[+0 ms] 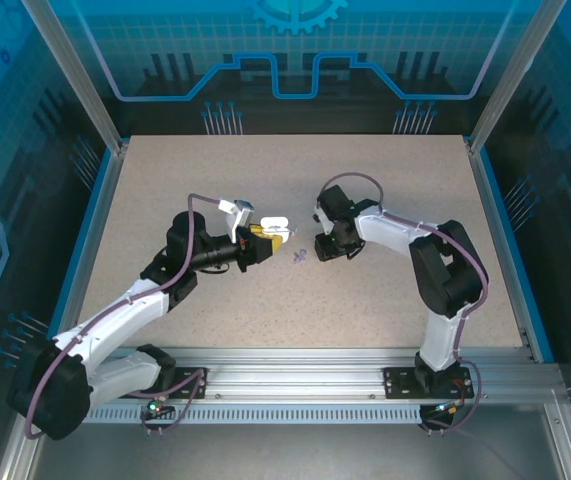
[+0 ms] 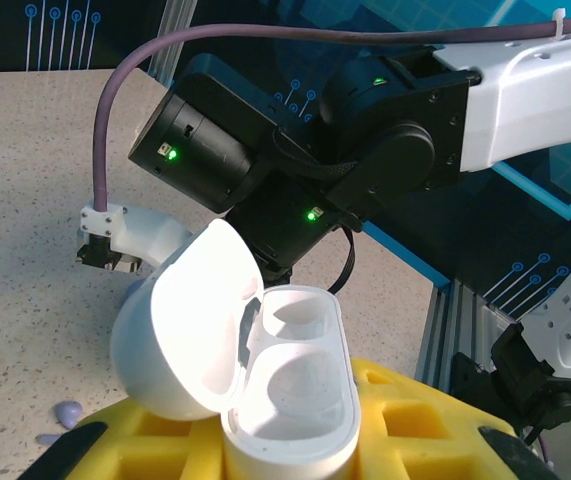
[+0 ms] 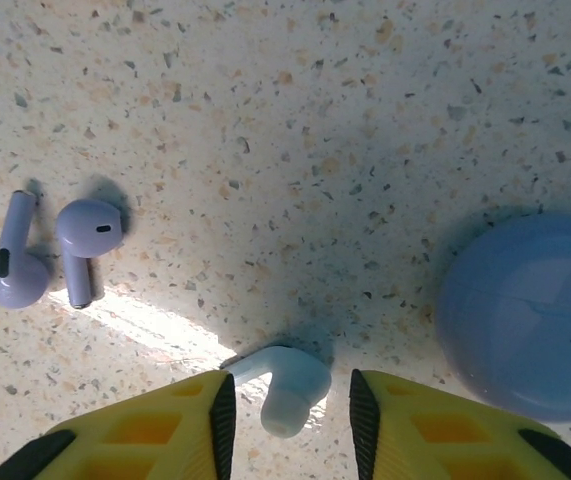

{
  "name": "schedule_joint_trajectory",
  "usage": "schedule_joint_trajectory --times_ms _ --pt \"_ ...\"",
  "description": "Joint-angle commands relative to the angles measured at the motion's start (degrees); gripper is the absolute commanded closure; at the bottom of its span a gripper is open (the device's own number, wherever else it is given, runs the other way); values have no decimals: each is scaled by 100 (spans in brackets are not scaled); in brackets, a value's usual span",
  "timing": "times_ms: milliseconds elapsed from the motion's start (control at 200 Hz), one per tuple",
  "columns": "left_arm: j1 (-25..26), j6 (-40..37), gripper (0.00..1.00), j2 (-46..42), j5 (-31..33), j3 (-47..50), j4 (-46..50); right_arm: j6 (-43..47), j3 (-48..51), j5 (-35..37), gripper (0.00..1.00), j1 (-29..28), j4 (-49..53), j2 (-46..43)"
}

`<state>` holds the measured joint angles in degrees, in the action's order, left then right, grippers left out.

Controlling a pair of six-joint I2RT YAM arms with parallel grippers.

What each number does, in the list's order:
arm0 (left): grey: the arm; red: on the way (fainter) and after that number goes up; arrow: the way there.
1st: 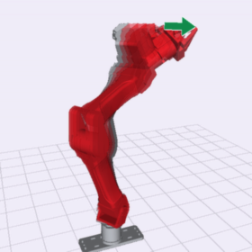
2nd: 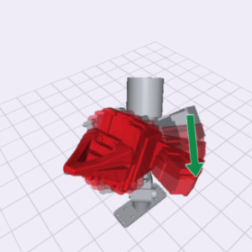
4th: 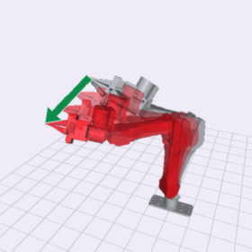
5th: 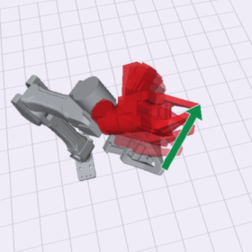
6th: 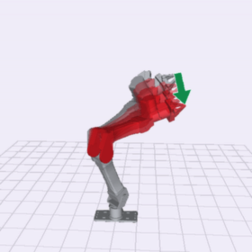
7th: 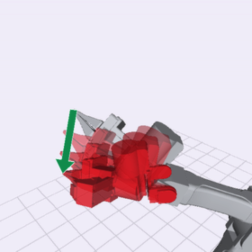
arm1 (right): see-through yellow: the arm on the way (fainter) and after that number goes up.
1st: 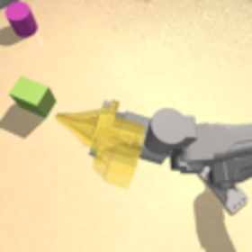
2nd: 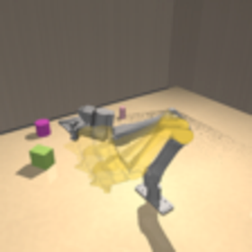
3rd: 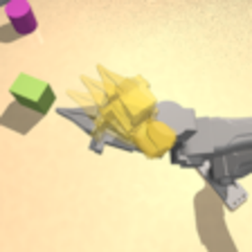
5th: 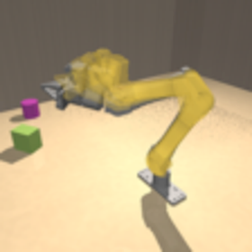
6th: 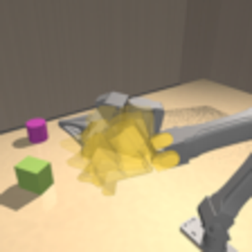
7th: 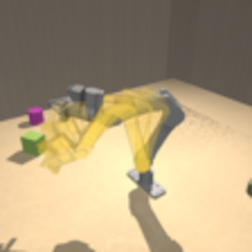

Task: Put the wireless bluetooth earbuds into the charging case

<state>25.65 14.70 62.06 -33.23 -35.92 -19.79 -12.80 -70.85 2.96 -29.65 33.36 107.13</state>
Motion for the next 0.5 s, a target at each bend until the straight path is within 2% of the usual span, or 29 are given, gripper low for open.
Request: schedule_joint_trajectory --times_ms 0,305,495 --pt "-31 -99 84 48 -140 -227 -27 18 -113 73 65 -93 177 136" --pt "-33 -107 84 35 -141 -222 -11 -44 -113 255 66 -182 228 225" --pt "-26 -99 84 25 -148 -214 -4 -65 -20 170 63 -179 125 205"
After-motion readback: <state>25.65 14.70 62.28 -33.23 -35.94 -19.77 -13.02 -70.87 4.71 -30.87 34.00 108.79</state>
